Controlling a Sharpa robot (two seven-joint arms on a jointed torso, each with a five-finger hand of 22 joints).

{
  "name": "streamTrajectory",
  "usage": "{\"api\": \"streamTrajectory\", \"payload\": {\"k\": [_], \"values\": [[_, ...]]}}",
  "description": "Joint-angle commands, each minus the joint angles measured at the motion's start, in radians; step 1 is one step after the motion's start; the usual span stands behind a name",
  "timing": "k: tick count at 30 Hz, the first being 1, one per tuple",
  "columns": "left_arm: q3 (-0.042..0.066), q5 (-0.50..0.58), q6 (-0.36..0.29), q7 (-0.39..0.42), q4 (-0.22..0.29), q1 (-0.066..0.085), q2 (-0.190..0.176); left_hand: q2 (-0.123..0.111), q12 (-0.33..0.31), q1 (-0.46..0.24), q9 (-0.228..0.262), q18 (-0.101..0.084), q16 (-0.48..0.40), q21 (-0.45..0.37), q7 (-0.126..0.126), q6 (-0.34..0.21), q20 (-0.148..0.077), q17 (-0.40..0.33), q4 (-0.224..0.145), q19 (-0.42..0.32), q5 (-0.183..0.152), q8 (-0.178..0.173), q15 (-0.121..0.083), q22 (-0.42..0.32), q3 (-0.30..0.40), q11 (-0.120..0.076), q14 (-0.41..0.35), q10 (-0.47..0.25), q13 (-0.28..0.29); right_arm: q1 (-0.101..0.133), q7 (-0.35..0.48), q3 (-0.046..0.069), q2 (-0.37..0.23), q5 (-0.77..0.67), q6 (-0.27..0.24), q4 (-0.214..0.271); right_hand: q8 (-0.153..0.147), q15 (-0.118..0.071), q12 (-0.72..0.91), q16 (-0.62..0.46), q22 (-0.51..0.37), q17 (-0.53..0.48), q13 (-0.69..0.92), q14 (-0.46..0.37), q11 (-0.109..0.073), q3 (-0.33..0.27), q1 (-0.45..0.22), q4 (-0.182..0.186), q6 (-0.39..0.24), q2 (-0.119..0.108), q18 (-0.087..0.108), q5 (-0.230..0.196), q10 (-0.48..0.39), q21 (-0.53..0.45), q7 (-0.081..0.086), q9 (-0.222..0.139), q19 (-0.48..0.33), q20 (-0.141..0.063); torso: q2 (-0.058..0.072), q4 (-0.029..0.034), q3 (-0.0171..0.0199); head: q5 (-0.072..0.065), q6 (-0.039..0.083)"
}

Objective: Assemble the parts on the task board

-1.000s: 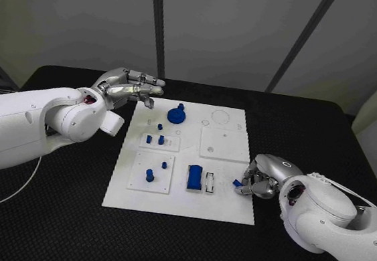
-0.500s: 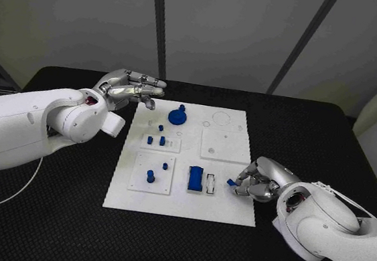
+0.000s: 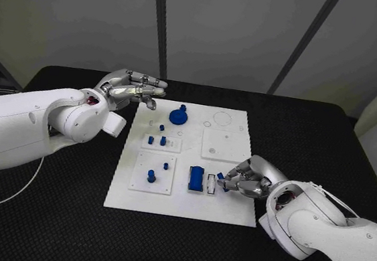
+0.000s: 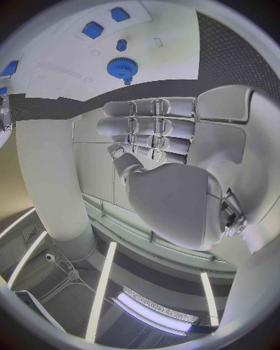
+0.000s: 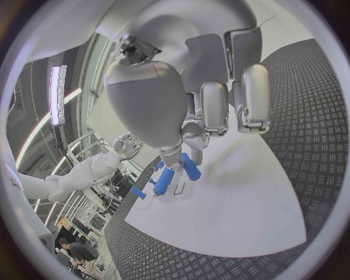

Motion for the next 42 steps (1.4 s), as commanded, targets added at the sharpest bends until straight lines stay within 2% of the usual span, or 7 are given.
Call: {"api": "streamTrajectory", "payload": {"k": [1, 23, 25, 27, 30, 37, 42], "values": [[0.001, 0.005, 0.01, 0.003, 0.002, 0.001, 0.0, 0.002, 0.001, -0.004, 0.002, -0.012, -0.006, 0.0, 0.002, 0.003, 0.004, -0.001, -0.001, 0.0, -0.002, -0.006, 0.003, -0.001, -0.007, -0.001, 0.001, -0.005, 0.001, 0.001, -0.004, 0.0, 0.011, 0.041, 0.019, -0.009, 0.009, -0.009, 0.005, 0.007, 0.255, 0.004, 0.003, 0.049, 0.002, -0.005, -0.023, 0.013, 0.016, -0.007, -0.012, -0.002, 0.005, 0.008, -0.003, -0.001, 0.101, -0.005, 0.0, -0.0003, 0.0, 0.001, -0.001], [0.001, 0.005, 0.013, 0.0, 0.004, 0.001, -0.002, 0.004, 0.001, -0.004, 0.002, -0.012, -0.007, -0.002, 0.003, 0.003, 0.005, -0.002, -0.001, 0.0, -0.002, -0.006, 0.003, -0.002, -0.008, -0.001, 0.002, -0.006, 0.002, 0.001, -0.037, 0.0, 0.07, 0.044, 0.058, -0.05, 0.016, -0.014, 0.012, 0.01, 0.258, 0.01, 0.01, 0.05, -0.004, -0.045, -0.093, 0.082, 0.053, -0.03, -0.013, -0.023, 0.011, 0.01, -0.011, 0.011, 0.102, -0.01, 0.0, -0.0018, 0.0006, 0.003, -0.002], [0.001, 0.005, 0.013, 0.0, 0.004, 0.001, -0.002, 0.004, 0.001, -0.004, 0.002, -0.012, -0.007, -0.002, 0.003, 0.003, 0.005, -0.002, -0.001, 0.0, -0.002, -0.006, 0.003, -0.002, -0.008, -0.001, 0.002, -0.006, 0.002, 0.001, -0.036, 0.0, 0.071, 0.044, 0.056, -0.051, 0.016, -0.013, 0.013, 0.01, 0.257, 0.009, 0.011, 0.05, -0.003, -0.06, -0.115, 0.104, 0.057, -0.039, -0.013, -0.063, 0.012, 0.01, -0.01, 0.013, 0.102, -0.01, 0.0, -0.0016, 0.0009, 0.004, -0.001], [0.001, 0.005, 0.013, -0.001, 0.004, 0.001, -0.002, 0.004, 0.001, -0.004, 0.002, -0.012, -0.007, -0.002, 0.003, 0.003, 0.005, -0.002, -0.001, 0.0, -0.002, -0.006, 0.003, -0.002, -0.008, -0.001, 0.002, -0.006, 0.002, 0.001, -0.034, 0.0, 0.071, 0.044, 0.053, -0.051, 0.016, -0.013, 0.014, 0.009, 0.257, 0.009, 0.013, 0.05, -0.003, -0.081, -0.147, 0.143, 0.063, -0.048, -0.013, -0.194, 0.014, 0.009, -0.01, 0.02, 0.102, -0.009, -0.001, -0.0022, 0.001, 0.004, 0.0], [0.001, 0.005, 0.014, -0.002, 0.003, 0.001, -0.002, 0.004, 0.001, -0.004, 0.002, -0.012, -0.007, -0.002, 0.003, 0.003, 0.005, -0.002, -0.001, 0.0, -0.002, -0.006, 0.003, -0.002, -0.008, -0.001, 0.002, -0.006, 0.002, 0.001, -0.029, 0.0, 0.071, 0.044, 0.051, -0.051, 0.016, -0.012, 0.015, 0.009, 0.257, 0.01, 0.015, 0.05, -0.001, -0.093, -0.189, 0.157, 0.067, -0.064, -0.013, -0.296, 0.014, 0.009, -0.009, 0.027, 0.102, -0.009, 0.0, -0.0022, 0.0011, 0.004, 0.0], [0.001, 0.005, 0.015, -0.003, 0.002, 0.001, -0.002, 0.004, 0.001, -0.004, 0.002, -0.012, -0.007, -0.002, 0.003, 0.003, 0.005, -0.002, -0.001, 0.0, -0.002, -0.006, 0.003, -0.002, -0.008, -0.001, 0.002, -0.006, 0.002, 0.001, -0.022, 0.0, 0.069, 0.045, 0.047, -0.05, 0.014, -0.012, 0.016, 0.009, 0.256, 0.011, 0.018, 0.05, -0.001, -0.046, -0.268, 0.159, 0.071, -0.118, -0.013, -0.371, 0.014, 0.009, -0.009, 0.042, 0.102, -0.008, 0.0, -0.002, 0.0012, 0.003, 0.001], [0.001, 0.005, 0.015, -0.003, 0.002, 0.001, -0.002, 0.004, 0.001, -0.004, 0.002, -0.012, -0.007, -0.002, 0.003, 0.003, 0.005, -0.002, -0.001, 0.0, -0.002, -0.006, 0.003, -0.002, -0.008, -0.001, 0.002, -0.006, 0.002, 0.001, -0.021, 0.0, 0.063, 0.041, 0.056, -0.05, 0.012, -0.013, 0.016, 0.008, 0.258, 0.012, 0.019, 0.051, -0.003, -0.011, -0.196, 0.143, 0.072, -0.105, -0.013, -0.379, 0.014, 0.01, -0.011, 0.051, 0.102, -0.009, 0.0, -0.0023, 0.0011, 0.003, 0.001]]}}
